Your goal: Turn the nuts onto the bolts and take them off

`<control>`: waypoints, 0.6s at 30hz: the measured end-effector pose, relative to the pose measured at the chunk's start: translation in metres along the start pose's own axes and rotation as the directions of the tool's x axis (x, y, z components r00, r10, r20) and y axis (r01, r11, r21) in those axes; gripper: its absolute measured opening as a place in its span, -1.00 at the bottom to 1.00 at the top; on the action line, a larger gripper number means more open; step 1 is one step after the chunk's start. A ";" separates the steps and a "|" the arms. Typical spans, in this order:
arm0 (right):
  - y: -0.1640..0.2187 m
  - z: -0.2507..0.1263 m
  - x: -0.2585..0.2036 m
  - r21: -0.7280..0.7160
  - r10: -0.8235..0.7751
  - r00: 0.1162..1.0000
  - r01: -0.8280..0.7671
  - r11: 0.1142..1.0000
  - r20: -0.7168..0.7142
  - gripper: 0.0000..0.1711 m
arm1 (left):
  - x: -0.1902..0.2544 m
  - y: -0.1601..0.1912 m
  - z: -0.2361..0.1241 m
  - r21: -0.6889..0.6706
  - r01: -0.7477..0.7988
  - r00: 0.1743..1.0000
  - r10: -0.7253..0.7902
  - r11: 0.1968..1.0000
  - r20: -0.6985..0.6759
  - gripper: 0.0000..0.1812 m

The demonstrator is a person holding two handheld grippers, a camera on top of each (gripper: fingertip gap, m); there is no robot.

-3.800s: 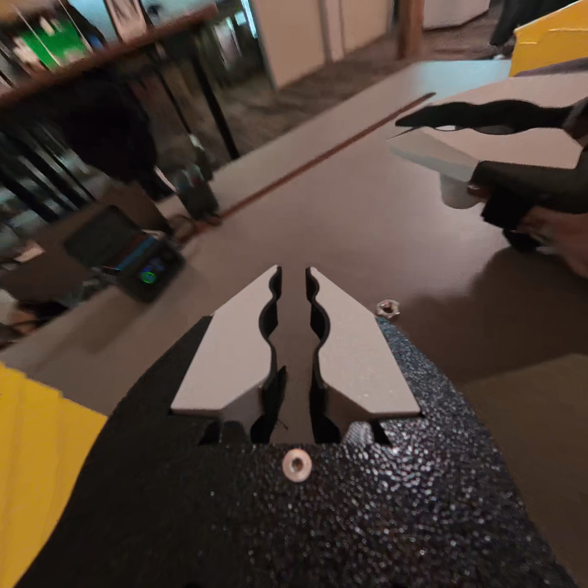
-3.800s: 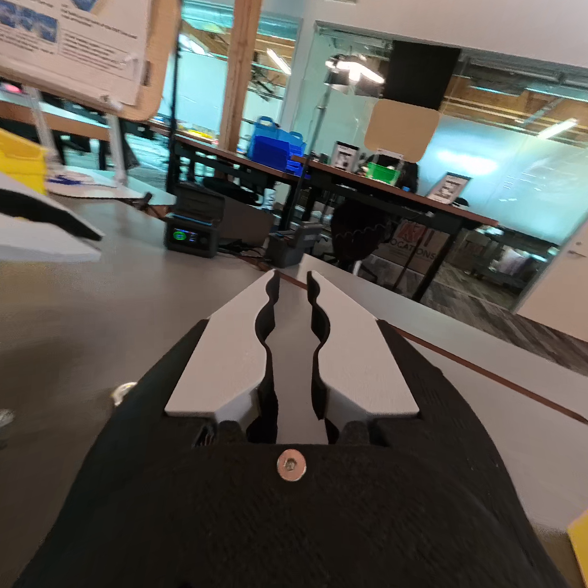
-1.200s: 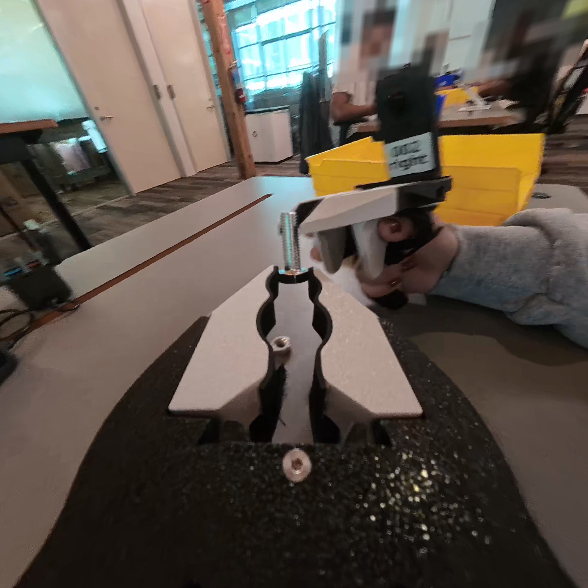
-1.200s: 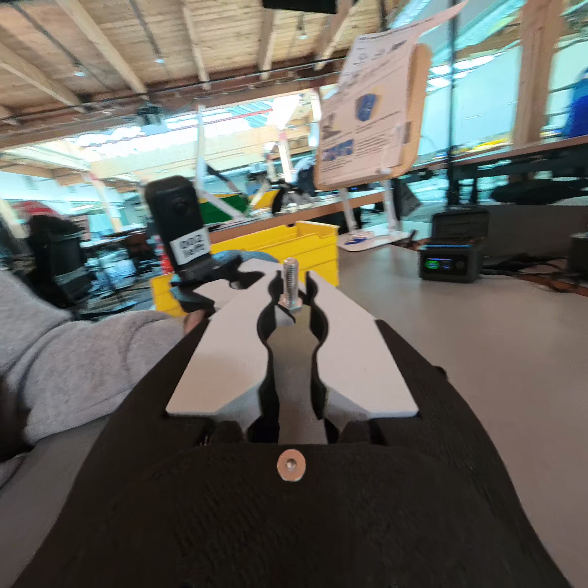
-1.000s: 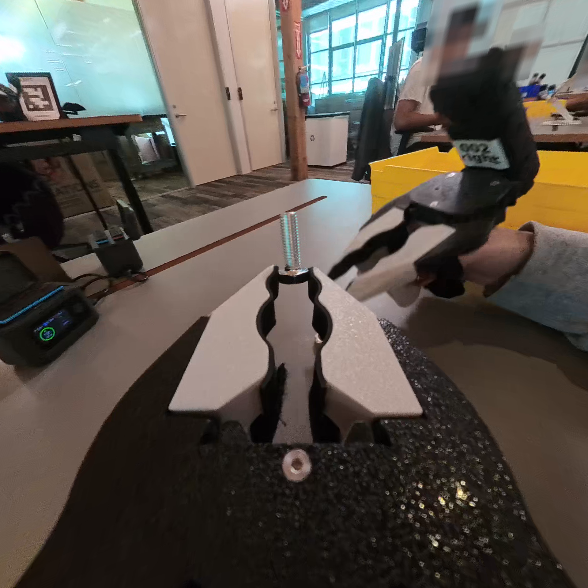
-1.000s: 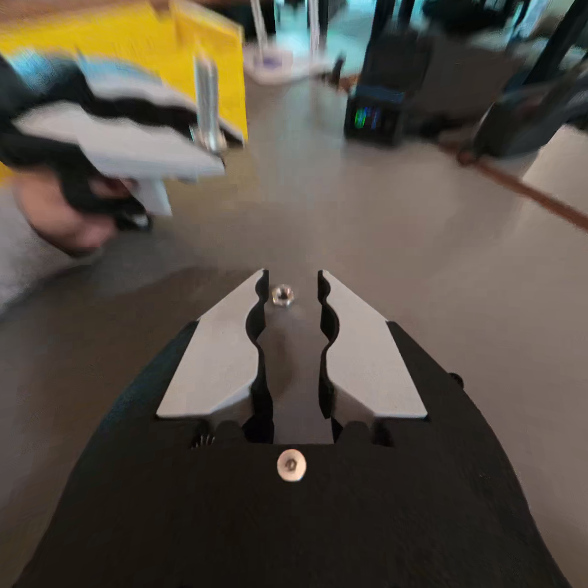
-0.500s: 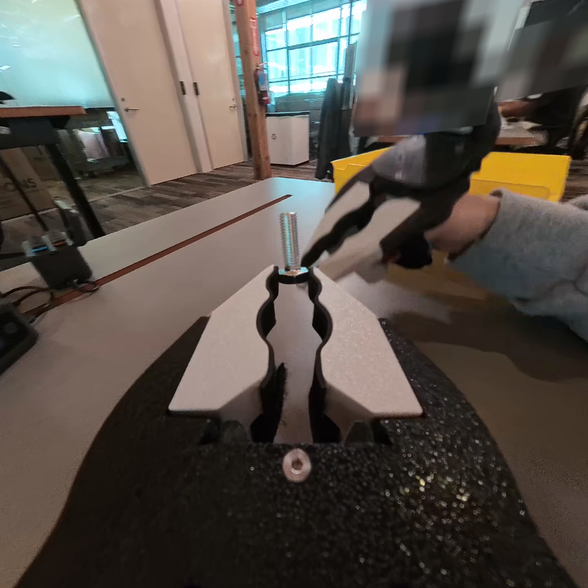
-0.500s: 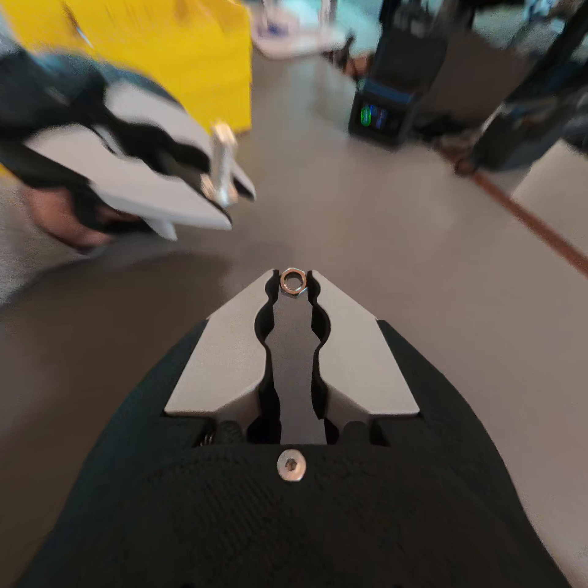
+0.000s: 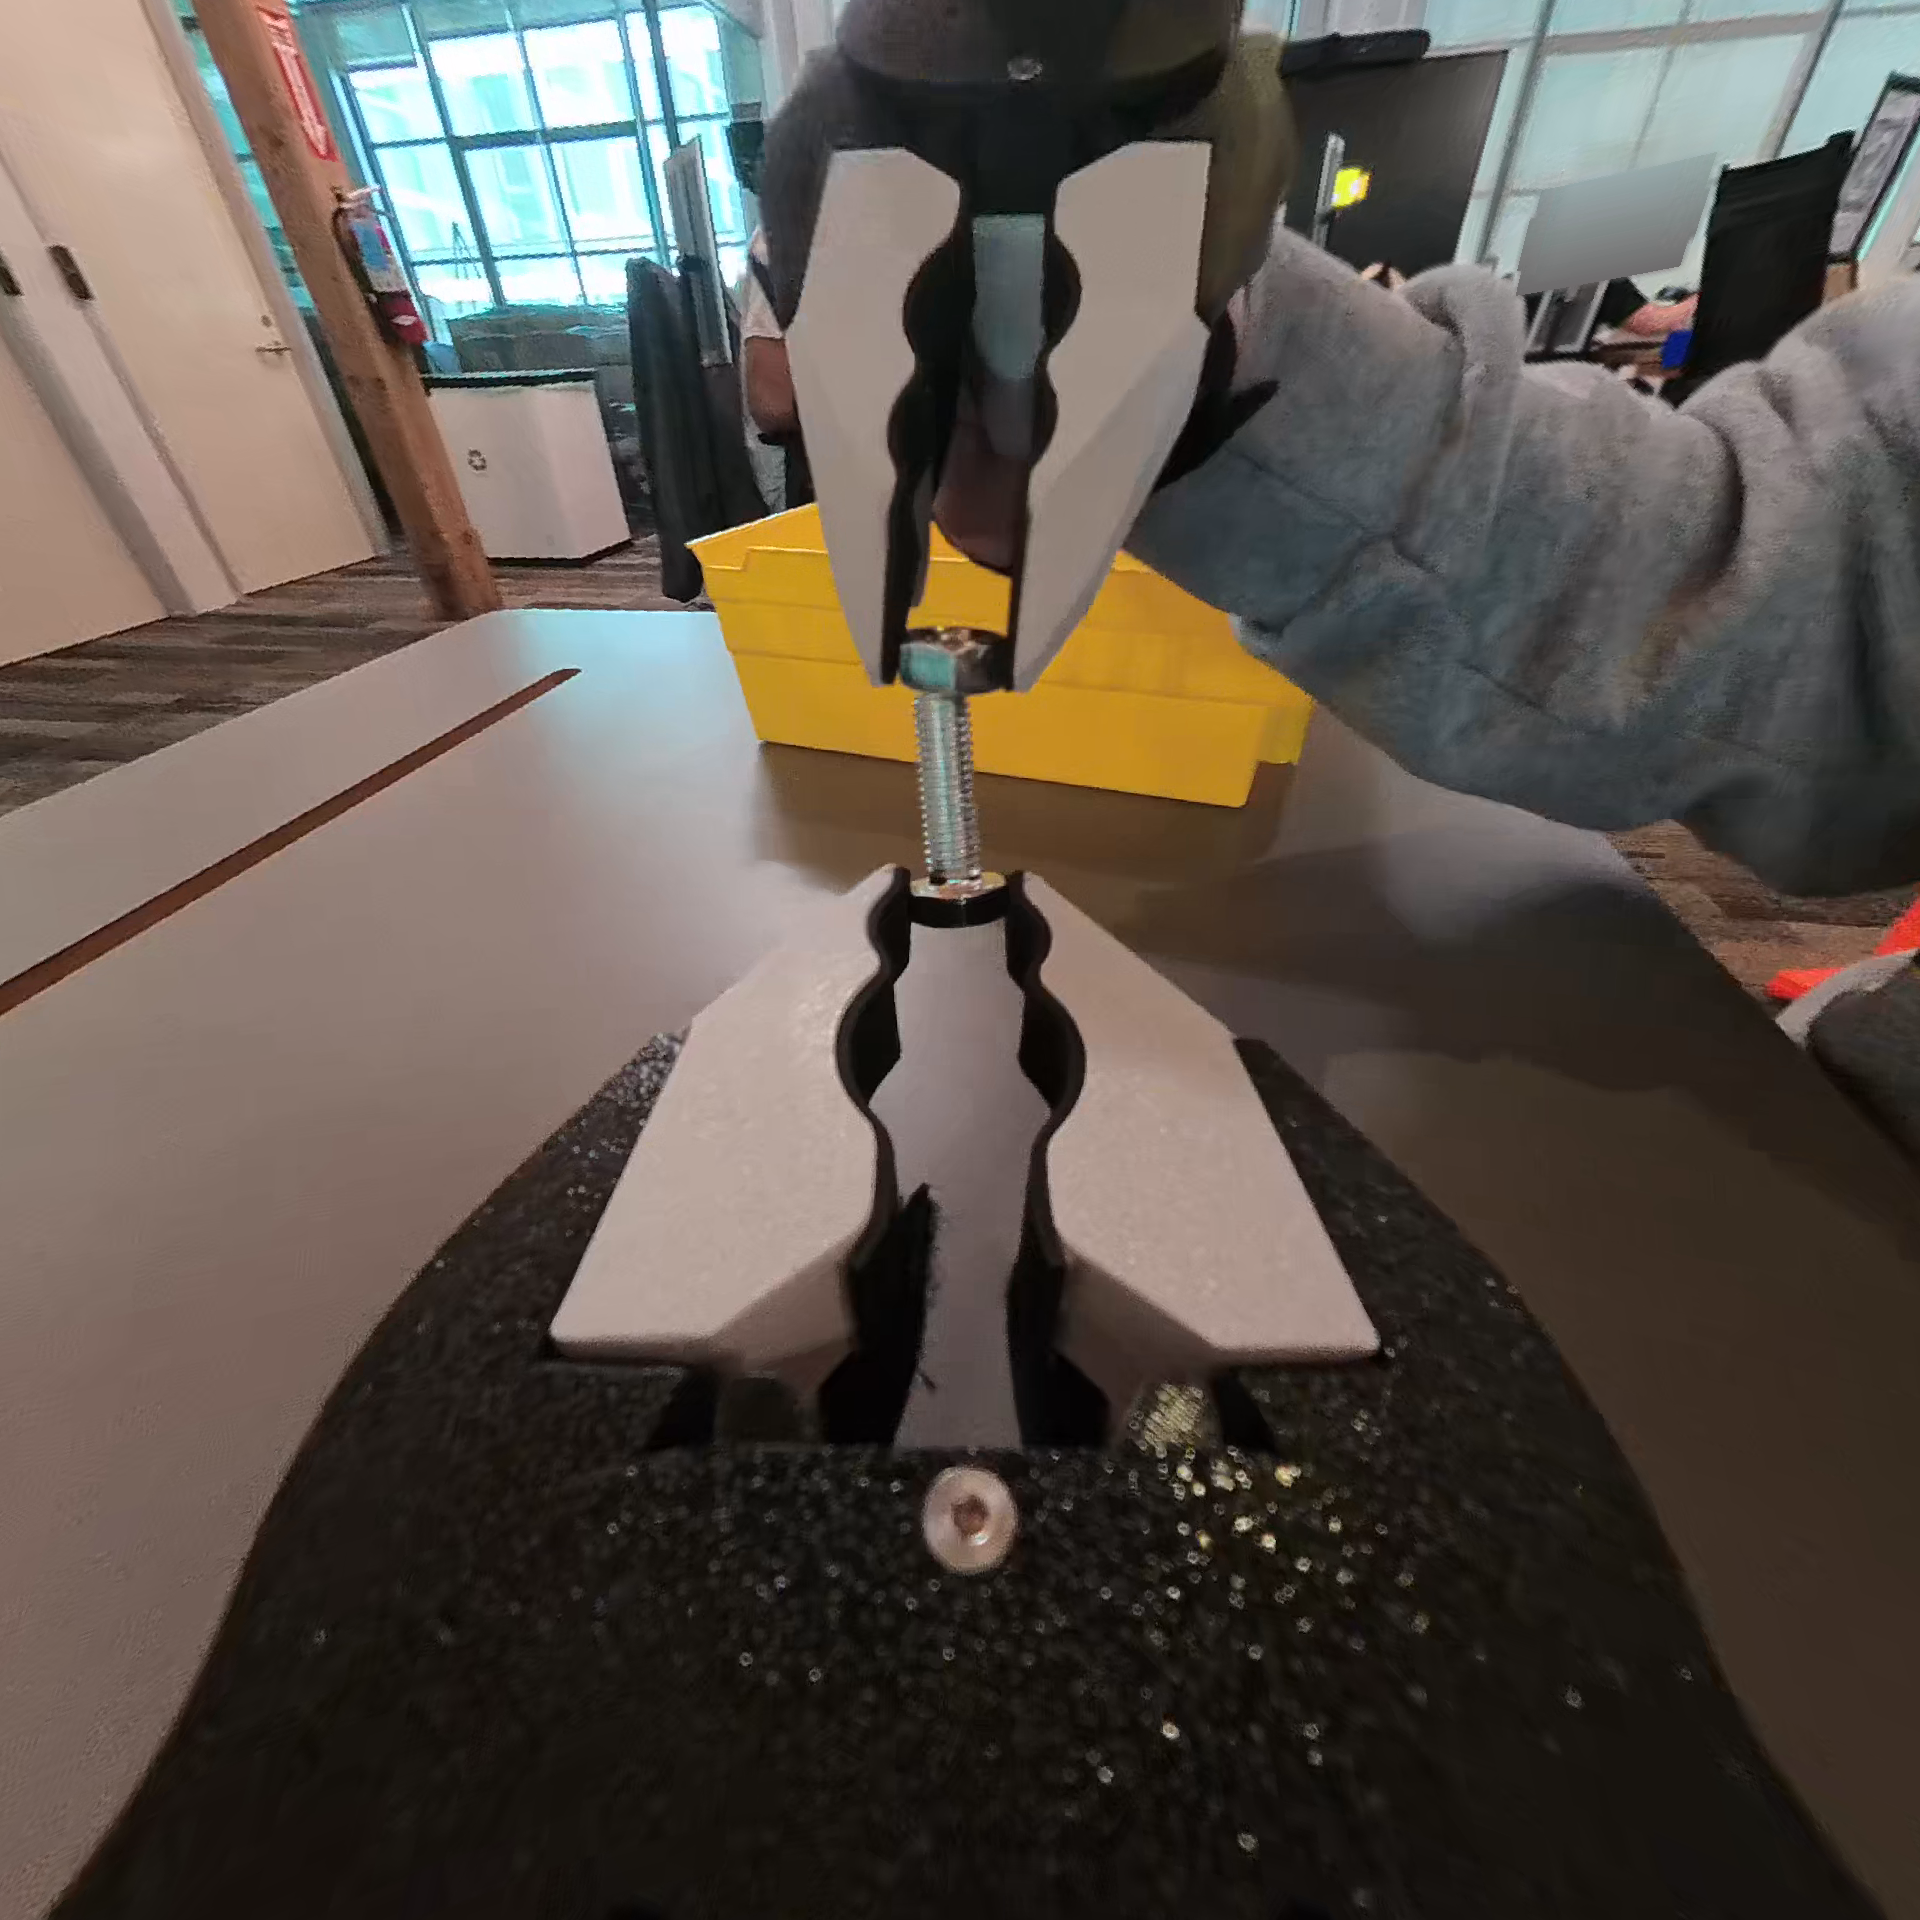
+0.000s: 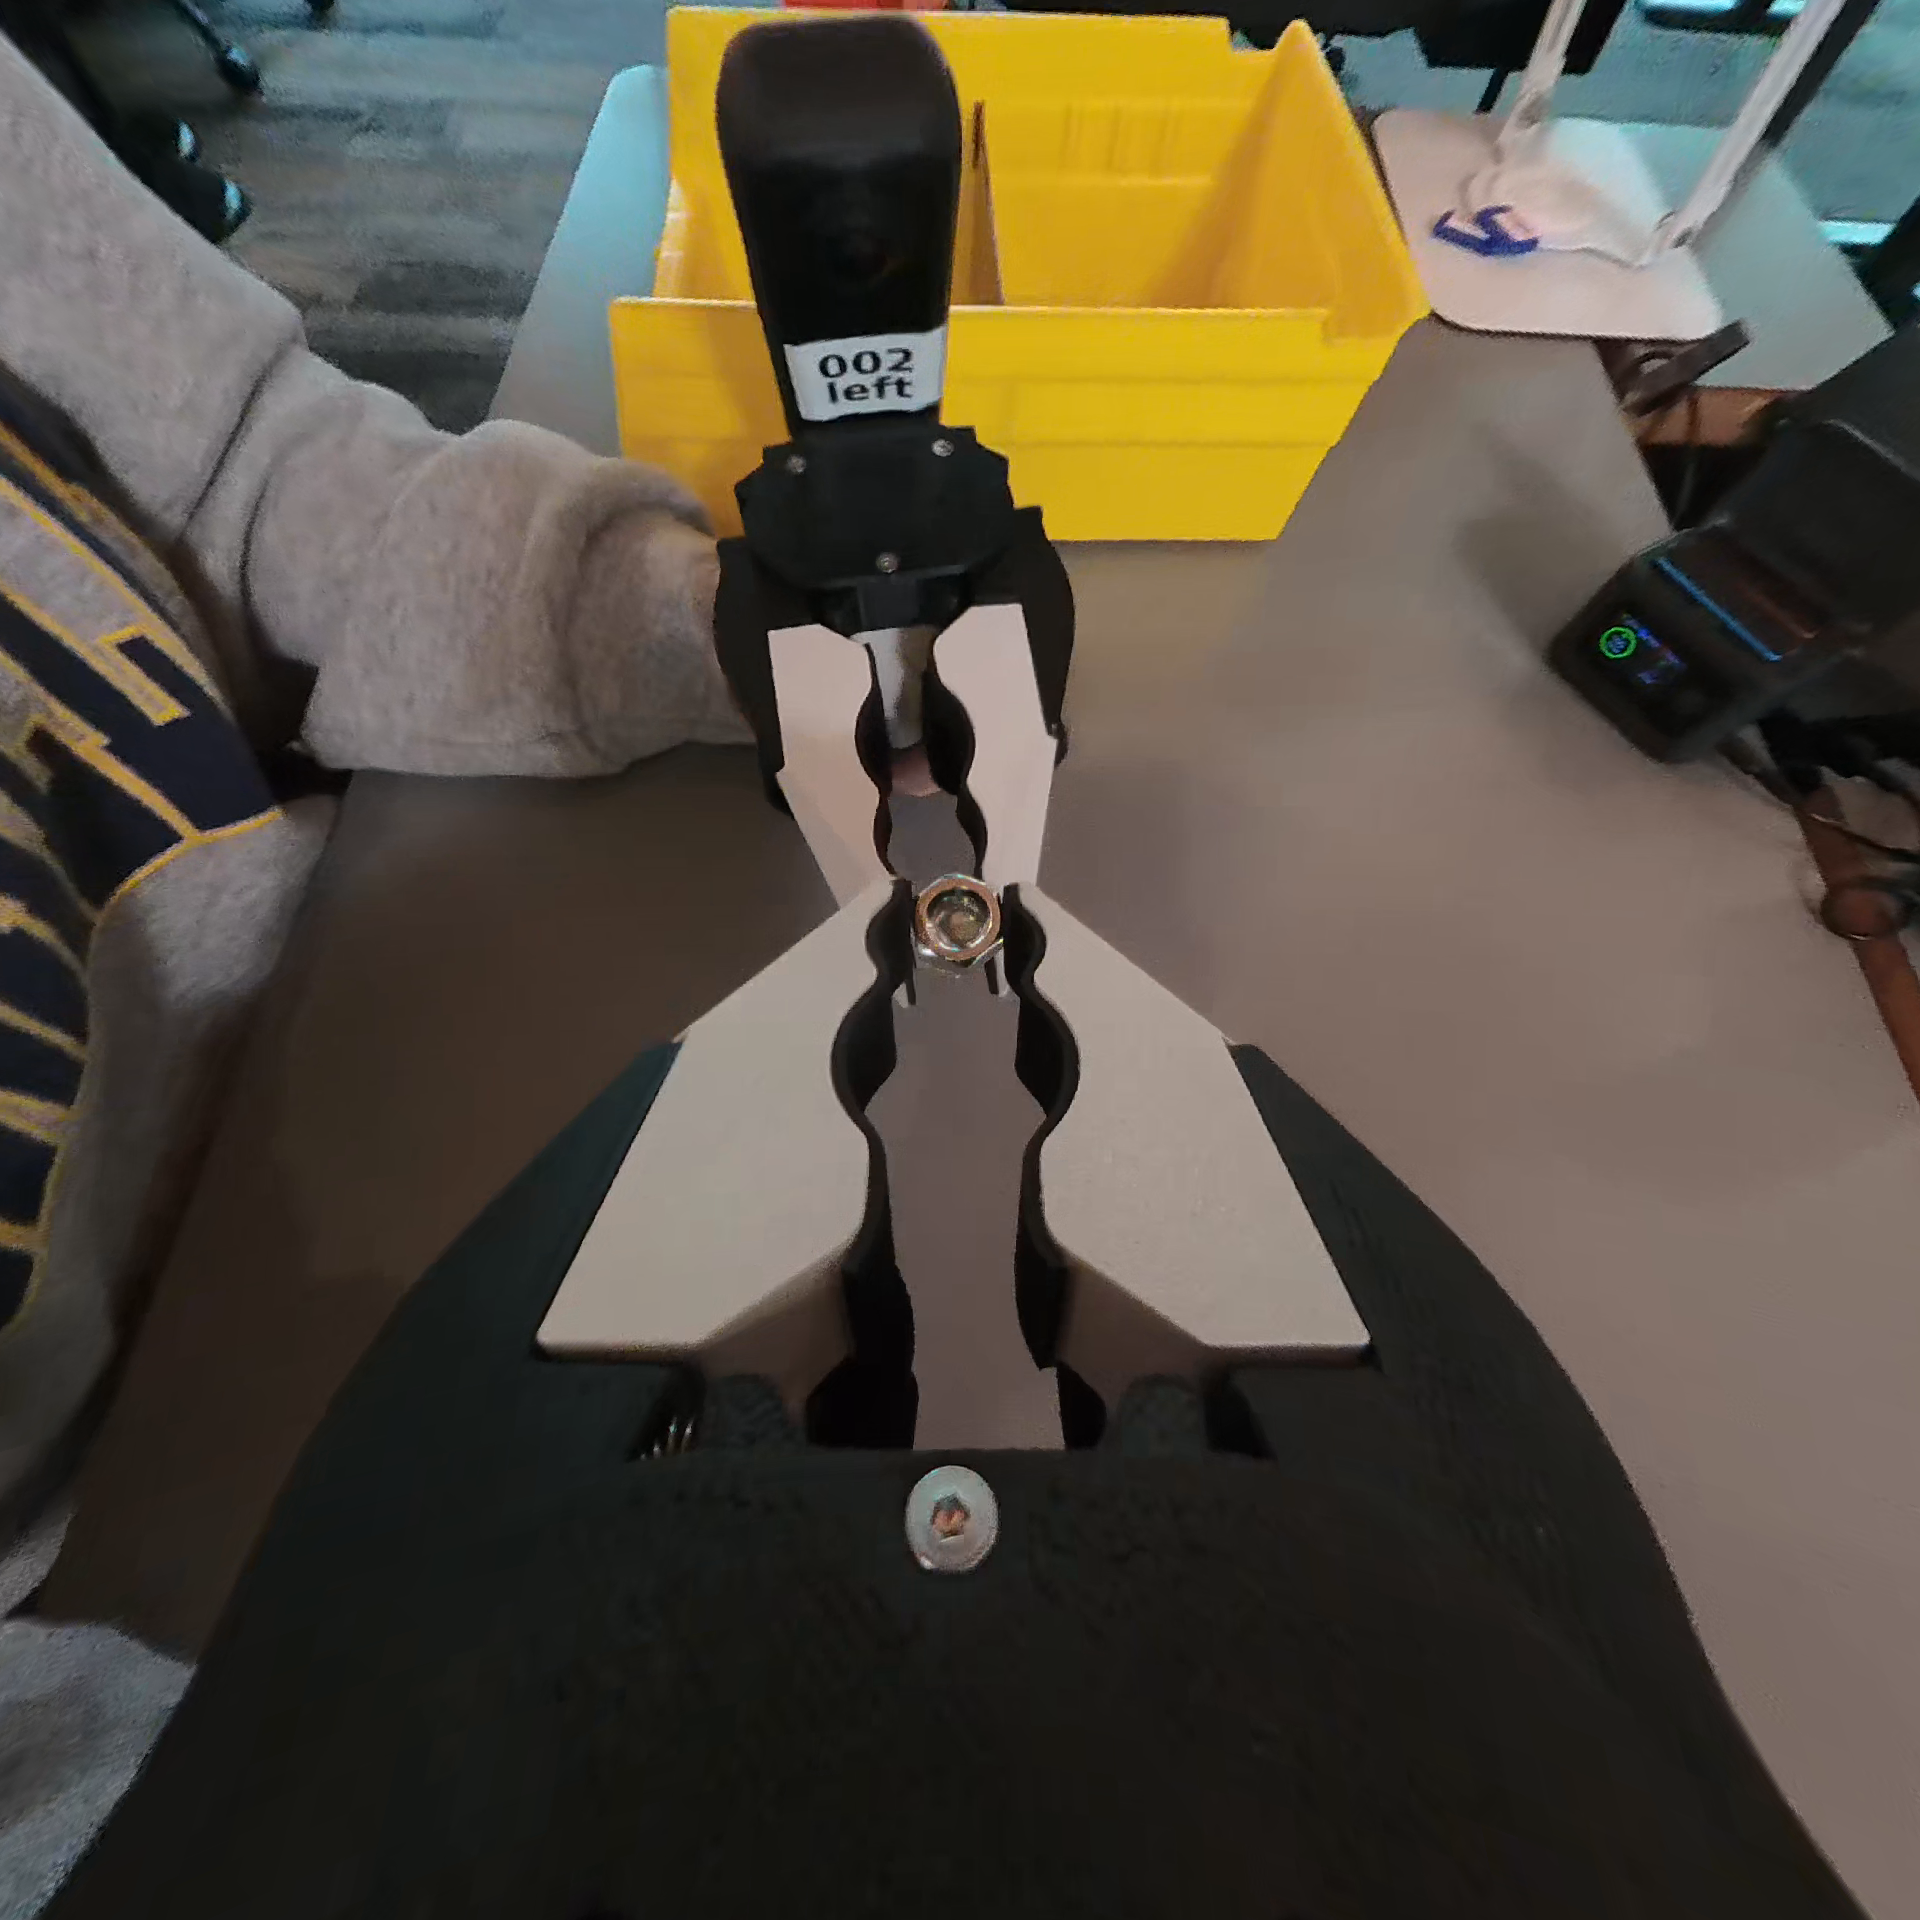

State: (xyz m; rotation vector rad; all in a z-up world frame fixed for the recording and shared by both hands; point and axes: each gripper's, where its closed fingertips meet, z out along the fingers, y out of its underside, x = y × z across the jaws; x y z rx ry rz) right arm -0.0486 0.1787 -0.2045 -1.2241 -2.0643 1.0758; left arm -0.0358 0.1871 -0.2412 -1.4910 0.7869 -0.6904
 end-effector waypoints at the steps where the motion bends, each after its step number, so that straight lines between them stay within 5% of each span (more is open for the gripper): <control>1: 0.000 -0.001 -0.002 -0.004 -0.004 1.000 0.004 1.000 0.019 -0.82 | 0.002 0.000 0.000 0.002 0.001 1.000 0.000 1.000 -0.015 -0.83; 9: -0.004 -0.004 -0.020 0.056 0.013 0.980 -0.025 0.998 0.197 -0.82 | 0.020 -0.008 0.000 0.051 0.034 0.990 -0.027 0.998 -0.140 -0.82; 18: -0.024 -0.002 -0.009 0.287 0.081 0.994 -0.099 0.953 0.072 -0.82 | 0.014 -0.021 -0.006 0.153 0.124 0.984 -0.102 0.980 -0.143 -0.83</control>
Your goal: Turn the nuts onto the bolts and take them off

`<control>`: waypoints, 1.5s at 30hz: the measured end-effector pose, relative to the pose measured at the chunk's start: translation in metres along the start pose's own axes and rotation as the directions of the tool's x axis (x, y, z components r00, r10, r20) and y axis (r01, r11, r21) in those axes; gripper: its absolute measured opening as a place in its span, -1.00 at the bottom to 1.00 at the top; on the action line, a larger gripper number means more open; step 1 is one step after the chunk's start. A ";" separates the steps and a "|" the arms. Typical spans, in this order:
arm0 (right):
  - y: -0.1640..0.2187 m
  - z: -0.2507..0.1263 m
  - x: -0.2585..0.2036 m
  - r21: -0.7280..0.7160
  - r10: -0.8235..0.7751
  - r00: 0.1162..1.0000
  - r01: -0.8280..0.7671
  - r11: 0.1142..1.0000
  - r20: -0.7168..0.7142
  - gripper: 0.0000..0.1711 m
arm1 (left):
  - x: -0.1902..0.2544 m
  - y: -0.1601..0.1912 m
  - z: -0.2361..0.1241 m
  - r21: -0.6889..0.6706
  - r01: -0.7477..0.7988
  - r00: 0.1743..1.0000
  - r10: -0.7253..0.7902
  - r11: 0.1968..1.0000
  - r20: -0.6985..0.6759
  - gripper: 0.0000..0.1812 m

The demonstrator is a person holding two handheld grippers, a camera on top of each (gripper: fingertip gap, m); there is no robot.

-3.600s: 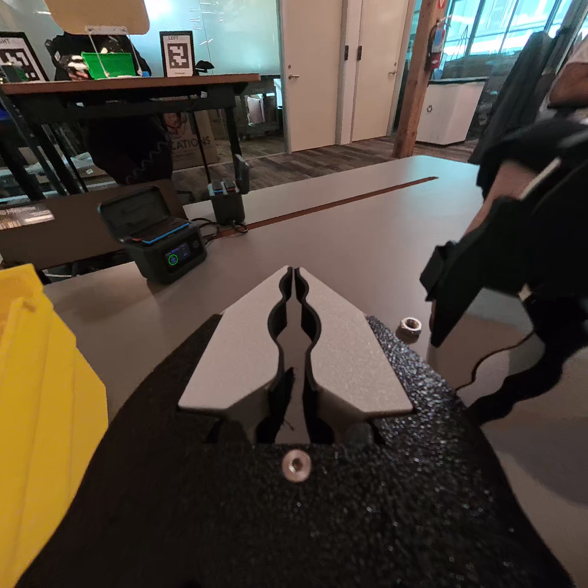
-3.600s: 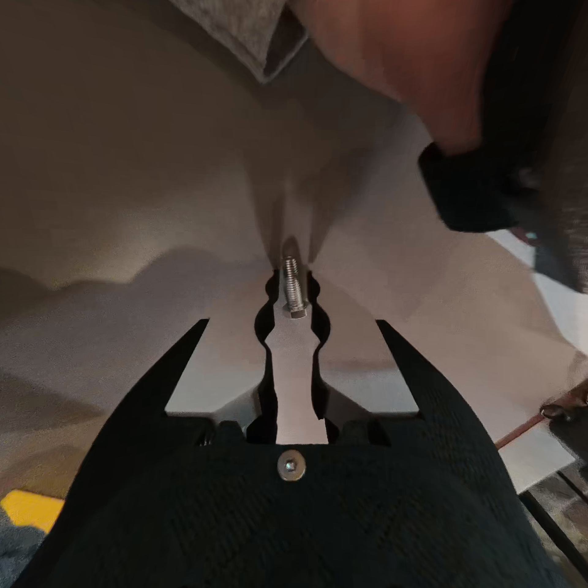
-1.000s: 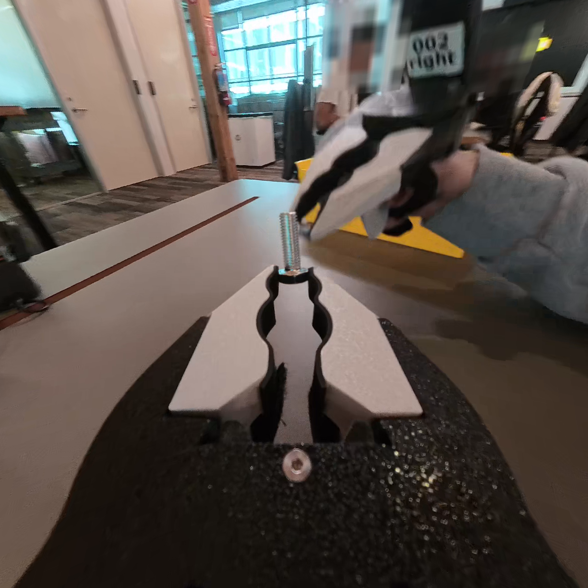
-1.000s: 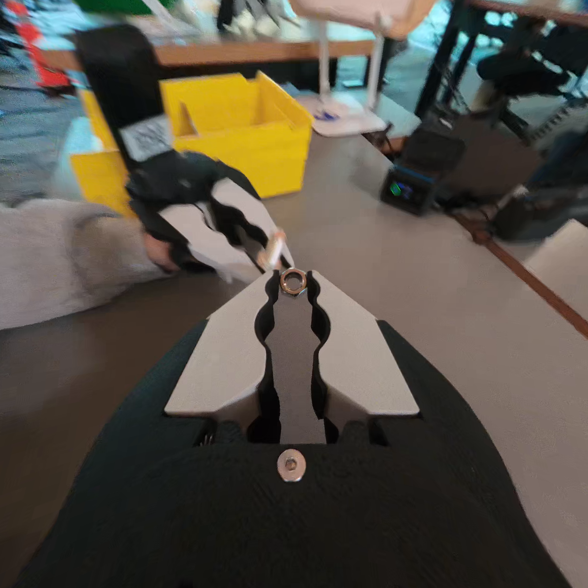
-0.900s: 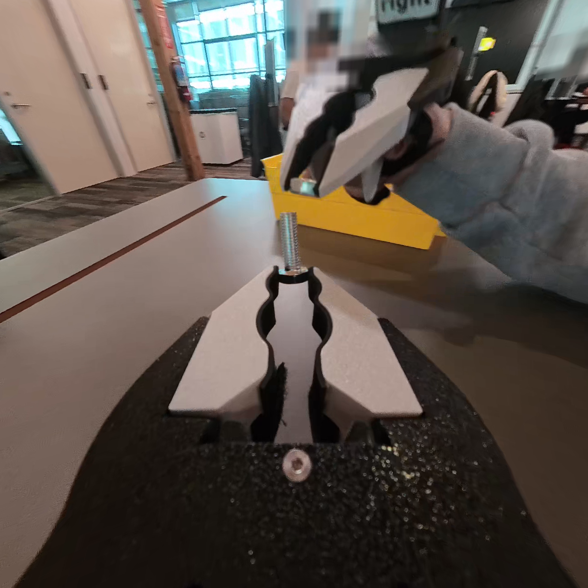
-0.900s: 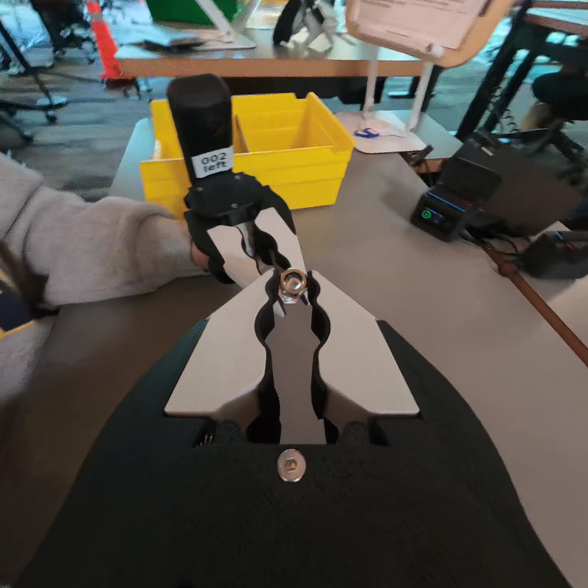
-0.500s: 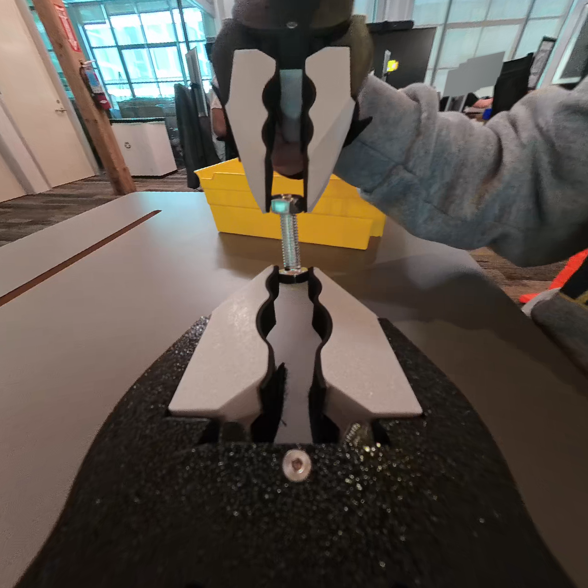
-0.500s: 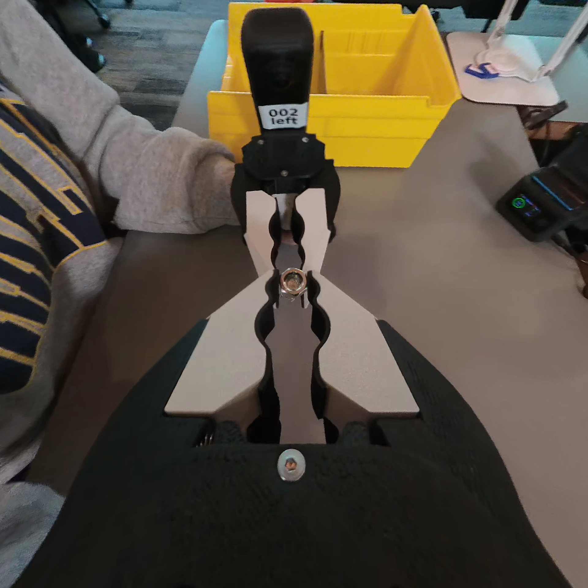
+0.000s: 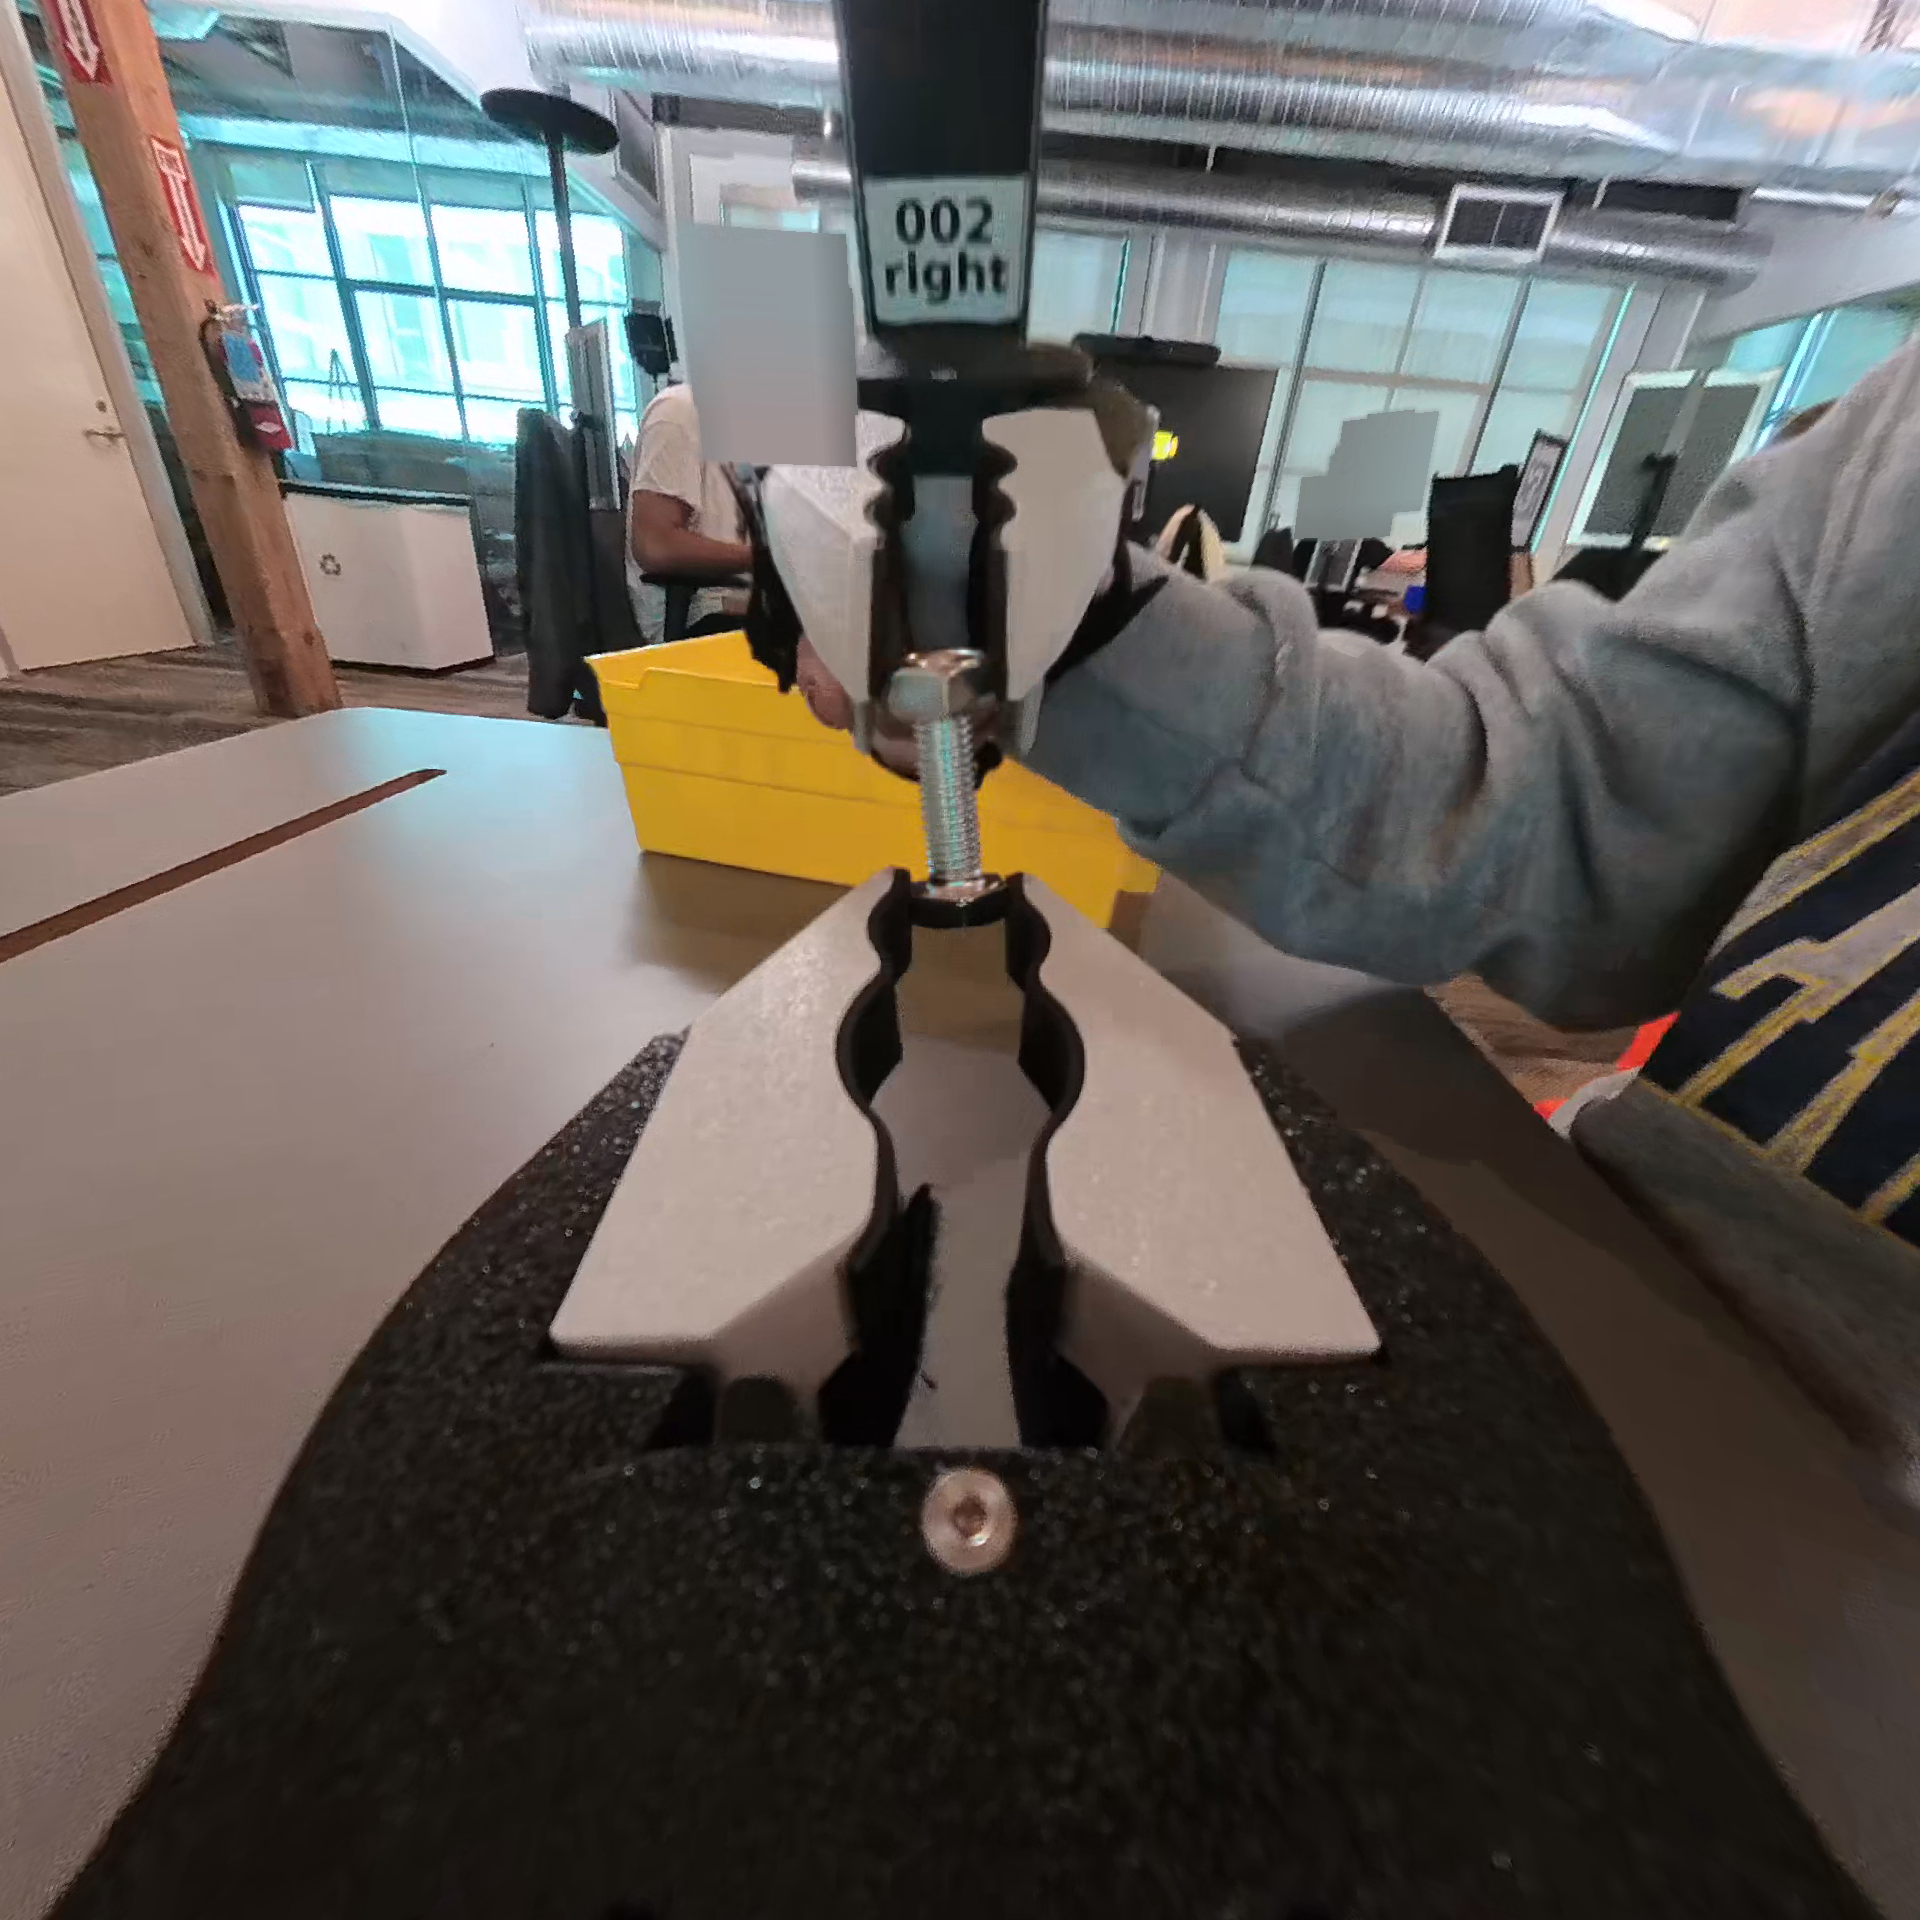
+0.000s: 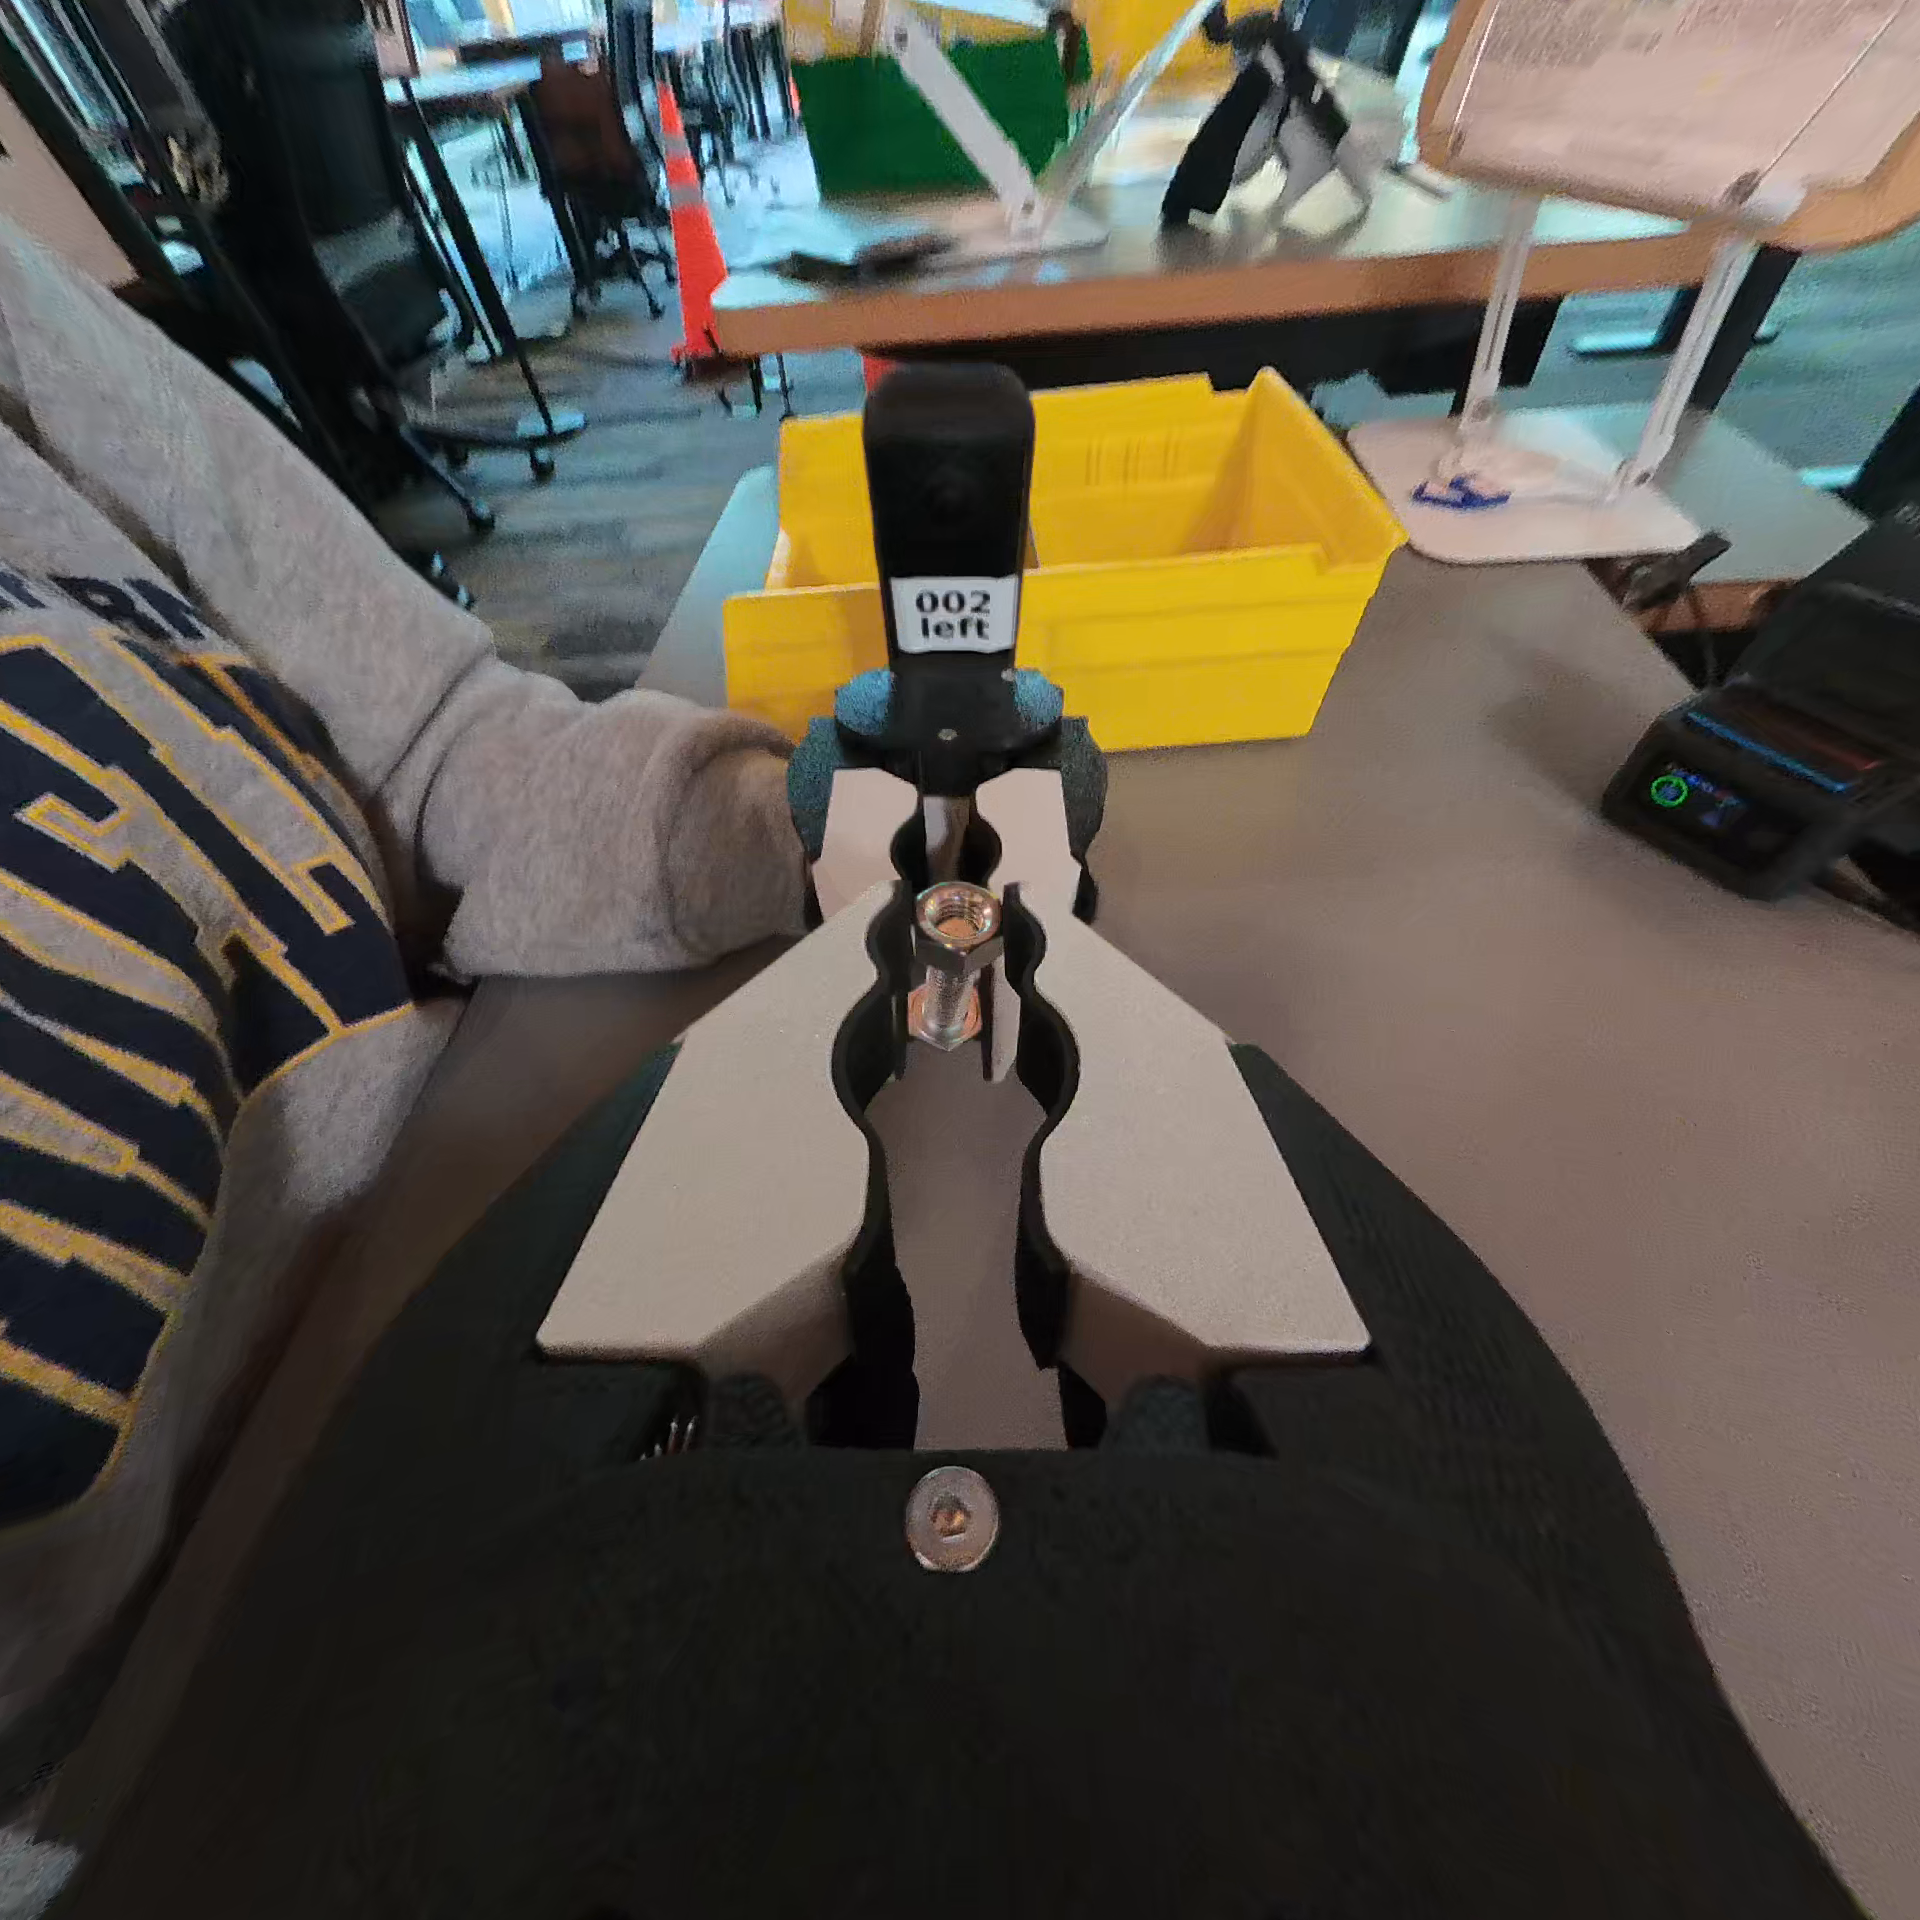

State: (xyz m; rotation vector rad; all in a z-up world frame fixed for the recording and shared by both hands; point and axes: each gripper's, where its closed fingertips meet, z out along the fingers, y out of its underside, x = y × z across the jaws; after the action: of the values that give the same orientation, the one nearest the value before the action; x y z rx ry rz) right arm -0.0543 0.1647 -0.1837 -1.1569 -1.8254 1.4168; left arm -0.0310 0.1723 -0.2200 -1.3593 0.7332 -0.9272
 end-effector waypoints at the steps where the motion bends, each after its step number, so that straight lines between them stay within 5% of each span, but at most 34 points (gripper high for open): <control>1: -0.001 -0.001 -0.001 0.027 -0.004 1.000 0.004 1.000 0.004 -0.82 | 0.001 -0.001 0.000 0.007 0.000 1.000 0.000 1.000 -0.008 -0.83; 6: -0.003 -0.001 0.003 0.092 0.029 0.999 -0.027 0.995 -0.017 -0.82 | 0.001 -0.001 0.000 0.008 -0.001 1.000 0.001 1.000 0.001 -0.83; 11: -0.007 0.004 0.021 0.163 0.065 0.973 -0.028 0.986 -0.222 -0.82 | -0.014 -0.002 -0.003 0.013 -0.019 0.993 0.018 1.000 0.116 -0.83; 22: -0.012 0.006 0.039 0.341 0.160 0.726 0.107 0.934 -0.669 -0.82 | -0.032 -0.003 -0.008 -0.007 -0.081 0.957 0.080 0.997 0.278 -0.83; 43: -0.005 0.002 0.042 0.273 0.127 0.668 0.117 0.955 -0.733 -0.80 | -0.037 0.004 -0.008 -0.090 -0.139 0.932 0.161 0.986 0.324 -0.83; 45: -0.006 0.002 0.042 0.294 0.137 0.670 0.126 0.948 -0.729 -0.62 | -0.036 0.006 -0.007 -0.097 -0.141 0.933 0.165 0.985 0.320 -0.83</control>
State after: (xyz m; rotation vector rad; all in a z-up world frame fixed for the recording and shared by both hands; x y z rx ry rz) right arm -0.0779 0.2005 -0.1816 -1.3000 -0.9597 0.9541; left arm -0.0534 0.2008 -0.2291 -1.4531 0.6102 -0.5368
